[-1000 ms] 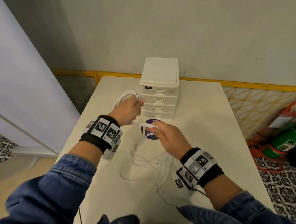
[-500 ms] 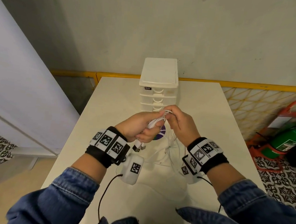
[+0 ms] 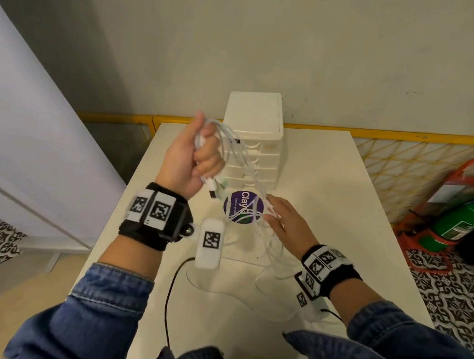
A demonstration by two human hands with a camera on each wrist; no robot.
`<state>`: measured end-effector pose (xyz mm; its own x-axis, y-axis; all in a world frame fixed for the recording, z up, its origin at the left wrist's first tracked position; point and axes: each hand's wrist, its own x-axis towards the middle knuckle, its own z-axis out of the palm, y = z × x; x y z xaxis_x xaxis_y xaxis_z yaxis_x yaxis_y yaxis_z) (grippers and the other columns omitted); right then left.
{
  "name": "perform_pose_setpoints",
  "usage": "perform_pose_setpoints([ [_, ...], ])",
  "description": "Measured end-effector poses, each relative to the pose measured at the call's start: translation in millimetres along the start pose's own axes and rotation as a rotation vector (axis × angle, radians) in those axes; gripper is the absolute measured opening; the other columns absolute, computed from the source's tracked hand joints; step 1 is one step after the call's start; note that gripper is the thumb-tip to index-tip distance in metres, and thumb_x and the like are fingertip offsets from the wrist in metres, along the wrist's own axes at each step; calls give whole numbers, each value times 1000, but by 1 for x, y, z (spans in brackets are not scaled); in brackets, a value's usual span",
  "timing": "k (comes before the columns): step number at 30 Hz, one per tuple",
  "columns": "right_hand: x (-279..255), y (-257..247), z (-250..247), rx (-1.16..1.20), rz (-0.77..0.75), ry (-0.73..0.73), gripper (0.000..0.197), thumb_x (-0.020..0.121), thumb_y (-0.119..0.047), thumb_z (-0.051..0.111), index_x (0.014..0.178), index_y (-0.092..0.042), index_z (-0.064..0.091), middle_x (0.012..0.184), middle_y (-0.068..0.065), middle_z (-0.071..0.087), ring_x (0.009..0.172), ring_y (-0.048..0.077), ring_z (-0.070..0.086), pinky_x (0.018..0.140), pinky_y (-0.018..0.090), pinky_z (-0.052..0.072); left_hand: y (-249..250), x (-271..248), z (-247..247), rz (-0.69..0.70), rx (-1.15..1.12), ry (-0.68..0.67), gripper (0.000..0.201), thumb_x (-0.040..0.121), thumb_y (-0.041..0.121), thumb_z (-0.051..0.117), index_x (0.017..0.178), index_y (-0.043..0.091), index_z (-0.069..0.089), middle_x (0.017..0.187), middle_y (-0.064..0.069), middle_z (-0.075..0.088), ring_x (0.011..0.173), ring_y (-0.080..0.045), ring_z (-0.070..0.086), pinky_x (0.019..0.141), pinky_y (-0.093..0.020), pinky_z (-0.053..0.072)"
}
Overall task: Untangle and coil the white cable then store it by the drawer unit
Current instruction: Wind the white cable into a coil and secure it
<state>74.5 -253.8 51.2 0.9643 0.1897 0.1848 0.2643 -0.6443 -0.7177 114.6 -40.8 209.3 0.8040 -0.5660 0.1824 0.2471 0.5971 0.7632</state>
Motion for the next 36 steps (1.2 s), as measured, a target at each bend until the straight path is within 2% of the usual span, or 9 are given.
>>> perform_pose_setpoints([
  [7,-9,21,-14,-51,252,91,25,96,-31,43,101,-16,63,71,3,66,64,23,64,73,41,54,19,-7,-12,113,56,176,51,101,40,17,61,22,44,33,7,26,29,-10,9,30,-20,16],
  [12,-13,36,-29,-105,357,47,31,96,-33,39,113,-18,60,89,10,72,84,28,67,82,39,52,12,-10,-17,127,53,225,53,102,40,17,60,22,45,37,5,18,28,-9,10,30,-20,16],
  [15,-8,34,-28,-157,416,-30,42,95,-35,42,132,-14,47,129,13,57,119,28,53,101,38,40,7,-7,-12,64,134,183,50,102,40,18,63,21,44,35,11,28,24,-3,22,30,-15,18],
  [20,16,-23,-33,100,81,158,71,90,-24,56,146,-12,14,154,8,24,141,18,23,116,32,21,-3,-4,3,-146,291,76,44,102,39,19,68,19,39,38,11,30,26,-3,23,32,-16,16],
  [24,43,-64,-38,321,-87,217,92,80,-20,68,146,-21,3,155,3,21,141,6,22,114,21,21,-21,-4,20,-293,430,-51,42,100,40,24,69,18,41,39,9,29,27,-5,20,32,-13,19],
  [26,49,-71,-39,424,-134,193,76,84,-12,61,144,-21,15,142,1,39,128,1,37,105,13,30,-28,-4,28,-317,463,-87,41,99,41,25,71,17,40,40,8,28,28,-6,19,33,-13,19],
  [29,47,-76,-35,510,-109,141,28,94,-10,43,122,-16,48,92,6,61,81,18,58,75,25,48,-29,-3,30,-311,403,-88,43,101,40,19,71,15,38,38,9,29,27,-5,18,33,-12,16],
  [31,41,-71,-25,428,-59,144,19,97,-15,38,109,-15,53,65,0,51,58,21,48,59,34,44,-23,-4,26,-265,276,-103,47,101,40,16,69,16,40,38,11,30,26,-6,17,32,-14,16],
  [36,26,-49,-2,263,-47,172,21,97,-19,40,77,-18,48,56,-10,42,50,4,41,54,26,32,-5,-5,13,-88,-3,-52,58,99,47,13,65,16,49,42,6,18,28,-10,14,31,-18,16],
])
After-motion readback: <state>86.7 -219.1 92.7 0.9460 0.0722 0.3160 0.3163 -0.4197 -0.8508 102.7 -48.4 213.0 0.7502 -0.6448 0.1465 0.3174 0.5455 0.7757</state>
